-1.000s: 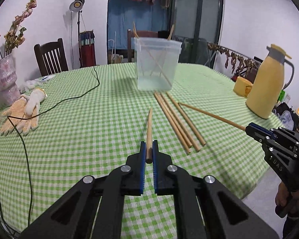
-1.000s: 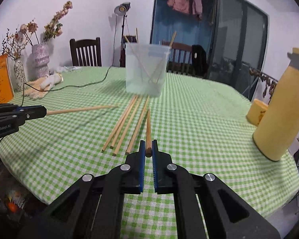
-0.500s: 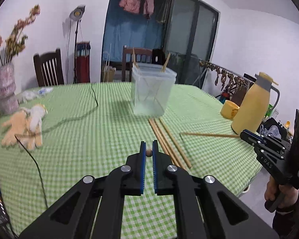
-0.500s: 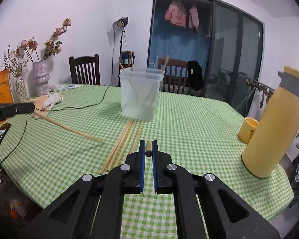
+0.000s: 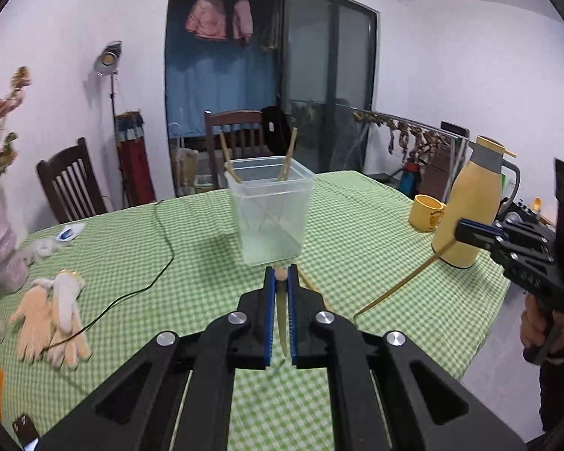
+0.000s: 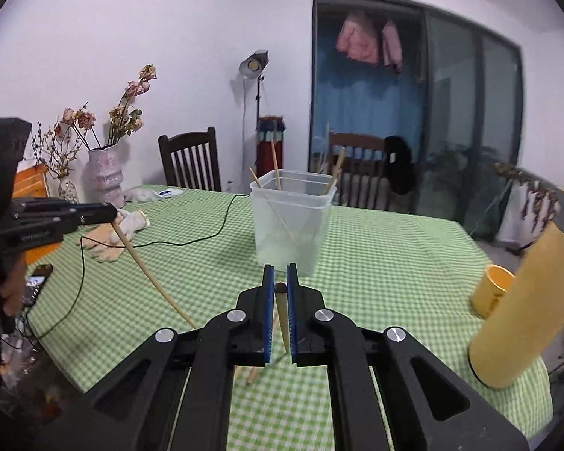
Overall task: Organize utensils
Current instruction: 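Lift both held sticks and carry them over the clear container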
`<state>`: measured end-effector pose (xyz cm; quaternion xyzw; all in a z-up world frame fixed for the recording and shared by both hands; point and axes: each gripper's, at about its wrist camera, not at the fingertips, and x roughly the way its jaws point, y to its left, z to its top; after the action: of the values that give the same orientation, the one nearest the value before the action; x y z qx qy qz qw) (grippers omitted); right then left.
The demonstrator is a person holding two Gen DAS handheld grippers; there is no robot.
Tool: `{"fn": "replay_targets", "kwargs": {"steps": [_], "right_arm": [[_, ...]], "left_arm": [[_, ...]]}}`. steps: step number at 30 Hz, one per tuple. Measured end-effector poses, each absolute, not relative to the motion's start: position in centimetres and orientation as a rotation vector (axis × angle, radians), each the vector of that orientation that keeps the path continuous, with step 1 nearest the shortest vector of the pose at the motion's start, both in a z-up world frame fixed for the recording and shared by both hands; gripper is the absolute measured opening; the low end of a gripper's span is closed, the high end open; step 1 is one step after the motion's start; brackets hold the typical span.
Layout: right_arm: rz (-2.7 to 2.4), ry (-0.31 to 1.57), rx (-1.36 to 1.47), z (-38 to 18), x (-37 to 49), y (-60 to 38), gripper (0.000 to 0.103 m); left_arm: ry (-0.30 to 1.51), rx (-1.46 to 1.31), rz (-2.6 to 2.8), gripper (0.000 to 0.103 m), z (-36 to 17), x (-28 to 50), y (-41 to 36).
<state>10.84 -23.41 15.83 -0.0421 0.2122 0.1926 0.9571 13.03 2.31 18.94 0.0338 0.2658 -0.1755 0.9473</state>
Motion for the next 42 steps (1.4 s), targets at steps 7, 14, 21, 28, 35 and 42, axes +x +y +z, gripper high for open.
{"fn": "replay_targets", "kwargs": {"steps": [7,14,21,28,35,42], "right_arm": [[0.444,0.555,0.001,17.7,18.0,-24.0,0.007],[0.434,0.649,0.030,17.9,21.7,-24.4,0.007],[0.455,0.640,0.047,19.4,22.9,-24.6,0.007],[0.483,0.486,0.094,28.2,24.7,-24.9,0.007],[0.472,0.357,0.055,34.9,28.3,-22.7,0.007],[0.411,0.356,0.072,34.1,33.8,-22.4,0.007]], "left_arm": [[0.592,0.127,-0.360,0.004,19.7,18.9,0.2],[0.709,0.073,-0.459,0.005,20.6,24.5,0.4],[0.741,0.072,-0.484,0.003,22.1,27.1,0.8],[0.581,0.081,-0.468,0.003,31.4,29.0,1.9],[0.497,0.106,-0.401,0.003,38.4,33.2,1.5],[0.515,0.081,-0.410,0.003,38.5,38.4,0.4]]}}
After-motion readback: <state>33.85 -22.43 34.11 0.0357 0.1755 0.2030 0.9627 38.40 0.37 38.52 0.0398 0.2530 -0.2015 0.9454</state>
